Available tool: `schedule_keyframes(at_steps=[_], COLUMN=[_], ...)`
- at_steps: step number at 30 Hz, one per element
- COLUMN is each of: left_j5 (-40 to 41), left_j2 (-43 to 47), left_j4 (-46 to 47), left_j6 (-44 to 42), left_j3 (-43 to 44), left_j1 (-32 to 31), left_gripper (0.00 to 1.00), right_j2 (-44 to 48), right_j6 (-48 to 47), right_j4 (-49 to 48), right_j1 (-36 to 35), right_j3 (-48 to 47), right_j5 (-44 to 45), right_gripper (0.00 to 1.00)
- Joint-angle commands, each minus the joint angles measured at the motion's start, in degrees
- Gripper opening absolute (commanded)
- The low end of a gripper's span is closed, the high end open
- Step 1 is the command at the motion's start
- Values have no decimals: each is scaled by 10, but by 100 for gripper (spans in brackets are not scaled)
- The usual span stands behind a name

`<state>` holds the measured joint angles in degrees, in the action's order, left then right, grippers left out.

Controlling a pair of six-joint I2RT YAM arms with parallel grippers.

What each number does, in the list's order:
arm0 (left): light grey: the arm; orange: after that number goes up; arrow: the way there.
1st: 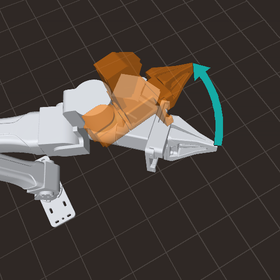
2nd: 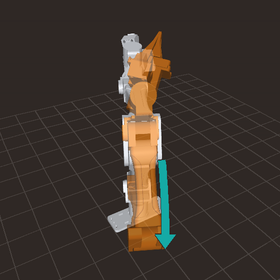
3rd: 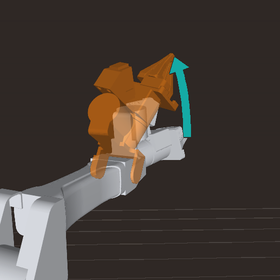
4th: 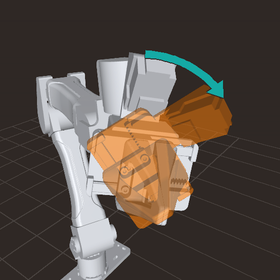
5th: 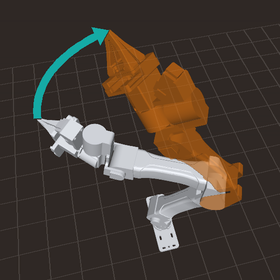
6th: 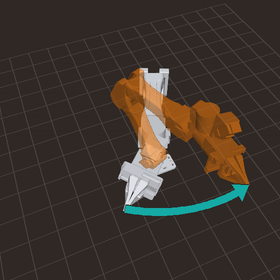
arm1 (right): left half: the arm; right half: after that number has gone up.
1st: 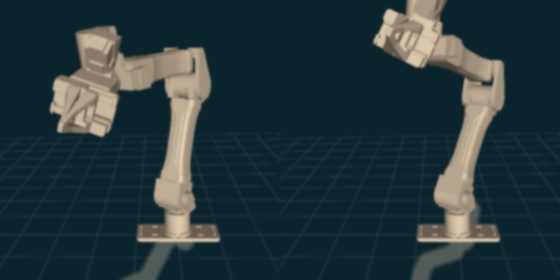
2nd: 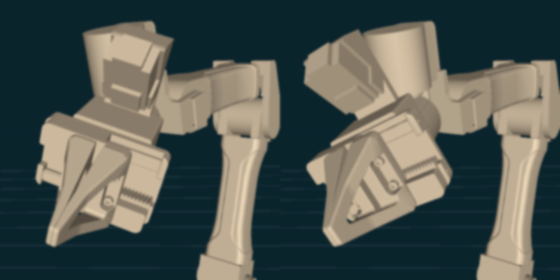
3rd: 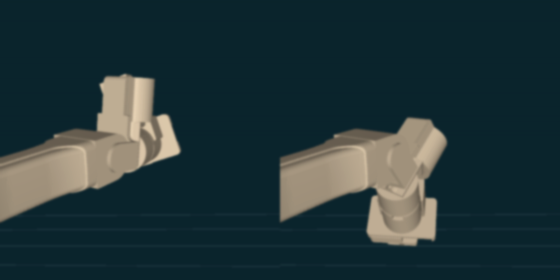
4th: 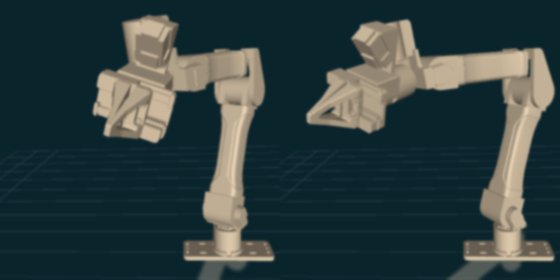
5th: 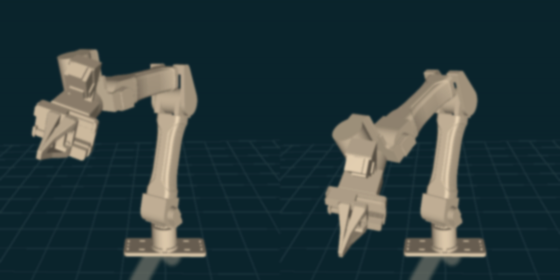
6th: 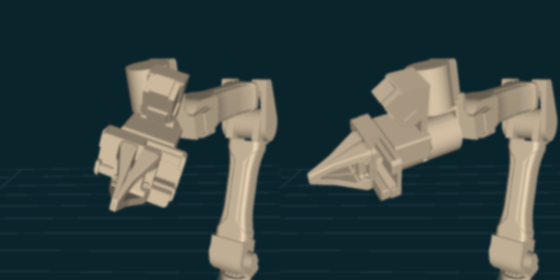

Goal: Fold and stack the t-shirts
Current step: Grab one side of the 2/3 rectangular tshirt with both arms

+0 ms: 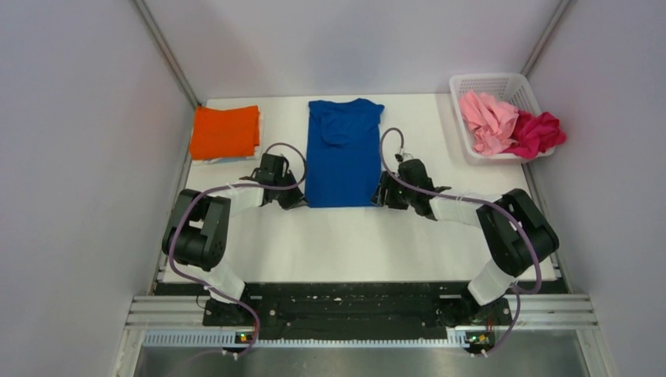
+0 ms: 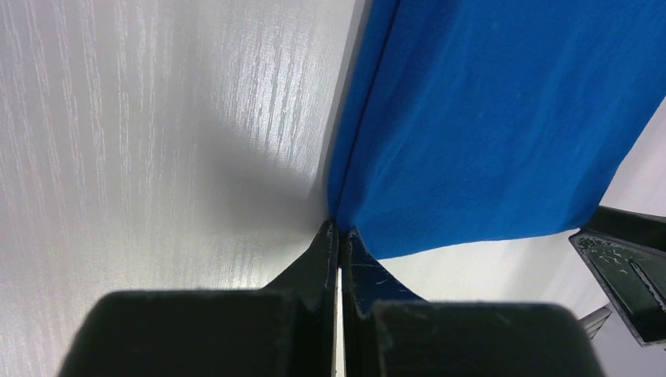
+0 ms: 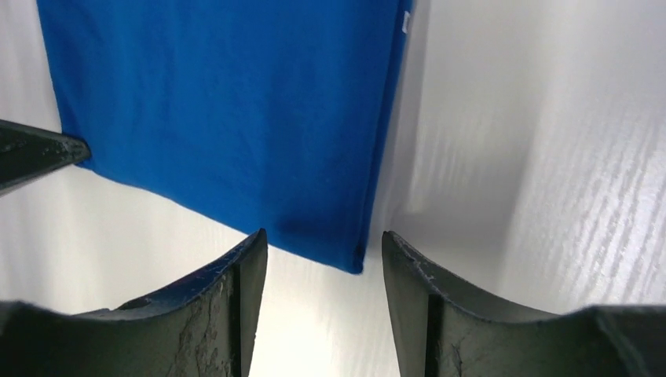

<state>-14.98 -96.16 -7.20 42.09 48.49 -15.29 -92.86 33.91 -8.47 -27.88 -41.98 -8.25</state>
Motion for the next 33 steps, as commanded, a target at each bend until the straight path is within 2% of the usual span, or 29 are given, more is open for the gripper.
schedule_keyframes(at_steps=[1,2,5,12,20,27,30,33], left_j5=[25,26,27,34,40,70,84,116], left_j2=[4,4,3,10,33,133,217,312], left_j4=[-8,-9,-10,-17,-21,-84,-138,-223], left_j6=[1,1,3,8,9,4,5,26], left_j3=[-13,-13,-13,-12,-27,-83,-106,-103], left_j1=[-5,-5,-6,-6,-7,-22,-34,-52], left_gripper=[0,0,0,0,0,0,0,0], right_j2=[-17,-21,-29,-12,-1,66,110,159], right_j6=[-20,-20,-18,-15,-17,-21,-26,-35], right_j4=[27,29,27,46,55,118,137,150], right_j1=[-23,-24,-26,-39,-45,-65,-75,-87], right_j3=[-33,-33,-30,-16,-5,15,35,47], right_j5=[35,35,27,37,21,-54,-138,-262], right_gripper=[52,51,40,36,0,0,0,0])
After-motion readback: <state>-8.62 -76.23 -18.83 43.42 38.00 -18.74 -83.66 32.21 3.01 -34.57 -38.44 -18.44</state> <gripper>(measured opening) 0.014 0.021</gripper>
